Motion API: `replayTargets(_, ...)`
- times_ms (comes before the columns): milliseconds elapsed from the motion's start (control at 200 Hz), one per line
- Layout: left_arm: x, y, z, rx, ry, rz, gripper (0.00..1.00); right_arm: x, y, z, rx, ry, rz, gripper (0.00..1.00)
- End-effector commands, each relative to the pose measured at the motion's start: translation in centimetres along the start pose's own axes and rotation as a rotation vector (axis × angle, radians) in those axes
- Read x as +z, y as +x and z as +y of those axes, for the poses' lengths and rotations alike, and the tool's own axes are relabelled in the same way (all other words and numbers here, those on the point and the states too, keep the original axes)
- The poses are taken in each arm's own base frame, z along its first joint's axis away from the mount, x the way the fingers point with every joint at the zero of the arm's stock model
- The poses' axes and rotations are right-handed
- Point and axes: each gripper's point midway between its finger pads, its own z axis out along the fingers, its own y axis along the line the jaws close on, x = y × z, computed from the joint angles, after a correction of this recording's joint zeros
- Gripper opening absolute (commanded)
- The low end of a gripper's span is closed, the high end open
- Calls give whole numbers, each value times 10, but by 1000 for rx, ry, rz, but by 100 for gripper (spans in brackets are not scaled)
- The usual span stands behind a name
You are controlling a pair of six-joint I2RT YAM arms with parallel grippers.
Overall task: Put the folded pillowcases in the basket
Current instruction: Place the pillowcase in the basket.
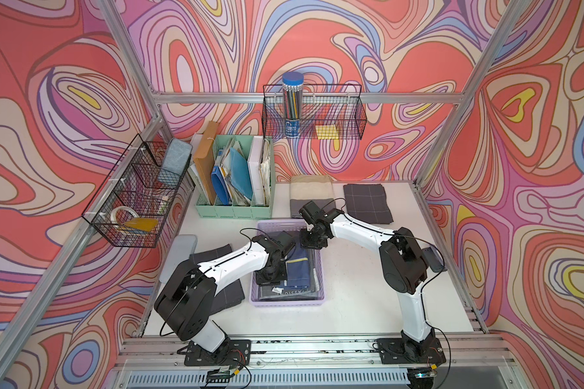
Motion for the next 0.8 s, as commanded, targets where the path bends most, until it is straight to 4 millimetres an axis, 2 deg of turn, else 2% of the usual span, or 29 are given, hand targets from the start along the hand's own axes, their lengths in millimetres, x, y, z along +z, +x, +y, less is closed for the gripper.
replayTargets(0, -3, 2, 6, -1, -8, -2, 35, -8, -7, -1, -11, 12, -47, 42)
replayTargets(75, -10, 1, 5, -3, 9, -14, 56, -18, -13, 4, -18, 3, -69, 45)
replayTargets(155, -20, -2, 6, -2, 5, -36, 66, -34, -20, 11, -23, -24, -99, 45)
replayTargets(215, -33, -5, 8, 4, -1, -62, 70, -48, -24, 18, -21, -53, -124, 46)
replayTargets(355, -70, -19, 11, 18, 4, -153, 73, -86, -31, 33, -18, -123, -185, 46)
replayTargets(441, -93, -28, 9, 27, 14, -211, 75, -106, -35, 31, -26, -109, -229, 46)
replayTargets(576, -124, -44, 7, 46, 38, -334, 75, -119, -37, 15, -57, -20, -255, 45)
replayTargets(631, -134, -50, 10, 45, 26, -368, 75, -124, -39, 2, -48, 25, -274, 45)
replayTargets(741, -136, -57, 13, 60, 3, -362, 76, -134, -46, -38, 6, 61, -281, 43)
replayTargets(776, -133, -59, 13, 65, -3, -354, 75, -130, -48, -53, 32, 56, -266, 42)
replayTargets(796, -131, -60, 14, 64, -11, -349, 75, -141, -50, -59, 43, 40, -285, 42)
